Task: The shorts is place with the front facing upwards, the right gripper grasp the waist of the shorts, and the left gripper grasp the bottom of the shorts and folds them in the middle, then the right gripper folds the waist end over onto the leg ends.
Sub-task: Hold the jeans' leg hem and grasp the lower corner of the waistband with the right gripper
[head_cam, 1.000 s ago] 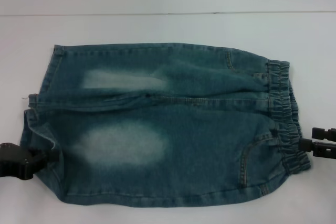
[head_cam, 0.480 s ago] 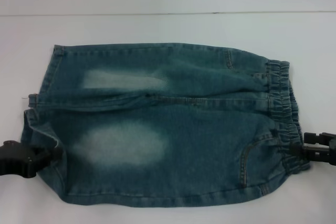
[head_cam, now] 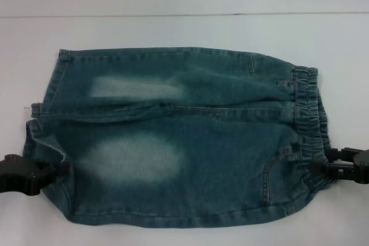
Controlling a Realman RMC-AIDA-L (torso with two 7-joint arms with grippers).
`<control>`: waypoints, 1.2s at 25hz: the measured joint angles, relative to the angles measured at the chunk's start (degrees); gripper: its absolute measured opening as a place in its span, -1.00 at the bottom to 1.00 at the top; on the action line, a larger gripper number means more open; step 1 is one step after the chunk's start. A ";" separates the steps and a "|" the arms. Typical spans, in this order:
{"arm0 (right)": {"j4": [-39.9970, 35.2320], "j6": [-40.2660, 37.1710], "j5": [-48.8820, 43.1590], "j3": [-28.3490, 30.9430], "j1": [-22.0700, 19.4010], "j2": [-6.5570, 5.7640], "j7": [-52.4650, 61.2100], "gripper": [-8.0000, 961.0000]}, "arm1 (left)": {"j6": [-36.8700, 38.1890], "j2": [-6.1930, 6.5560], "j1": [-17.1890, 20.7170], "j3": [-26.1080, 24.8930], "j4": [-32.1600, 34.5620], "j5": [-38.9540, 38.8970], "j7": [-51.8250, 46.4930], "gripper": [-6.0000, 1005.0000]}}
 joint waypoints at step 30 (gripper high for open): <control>0.07 1.80 -0.84 -1.59 0.42 0.00 3.93 0.88 | -0.51 0.19 -0.61 0.16 -0.98 0.05 0.18 -0.96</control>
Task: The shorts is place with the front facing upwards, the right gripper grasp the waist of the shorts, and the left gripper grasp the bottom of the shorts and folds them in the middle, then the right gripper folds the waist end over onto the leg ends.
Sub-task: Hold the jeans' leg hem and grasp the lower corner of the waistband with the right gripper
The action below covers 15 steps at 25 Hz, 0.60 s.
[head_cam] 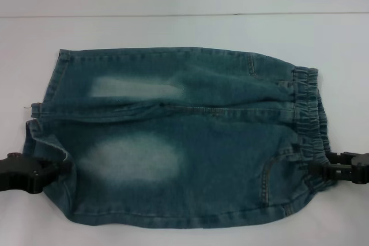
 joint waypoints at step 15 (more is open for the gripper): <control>-0.68 -2.12 0.01 -0.43 -0.20 -0.81 2.05 0.86 | -0.08 -0.01 -0.01 0.01 -0.09 0.14 0.00 -0.96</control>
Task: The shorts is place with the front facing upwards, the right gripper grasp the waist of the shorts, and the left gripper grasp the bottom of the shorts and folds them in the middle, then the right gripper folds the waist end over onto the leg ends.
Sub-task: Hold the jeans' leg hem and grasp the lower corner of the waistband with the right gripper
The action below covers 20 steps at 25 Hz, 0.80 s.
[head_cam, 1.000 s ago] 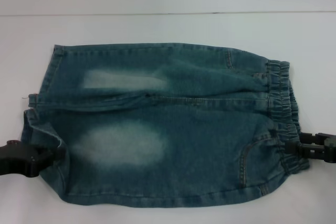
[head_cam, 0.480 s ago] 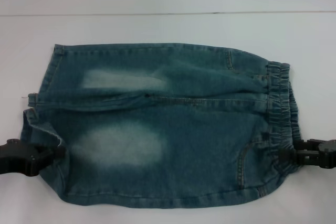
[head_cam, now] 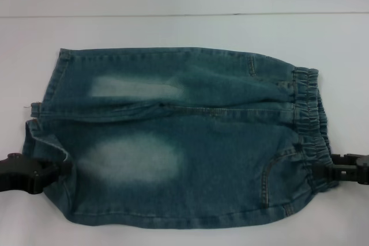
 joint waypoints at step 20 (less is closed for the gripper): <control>-0.47 -3.87 0.35 -2.09 0.76 -0.35 0.07 0.83 | -0.02 0.00 0.00 0.00 -0.01 -0.16 0.06 -0.96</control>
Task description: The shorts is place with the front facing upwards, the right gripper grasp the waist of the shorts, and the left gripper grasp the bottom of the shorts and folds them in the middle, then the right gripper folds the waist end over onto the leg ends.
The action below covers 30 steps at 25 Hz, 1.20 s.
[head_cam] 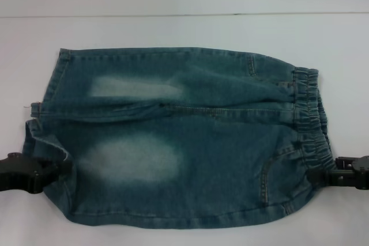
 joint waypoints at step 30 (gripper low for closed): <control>0.29 0.59 5.85 5.20 1.78 0.10 5.04 -0.89 | -1.20 0.31 0.53 -4.90 0.50 -9.22 0.33 -0.96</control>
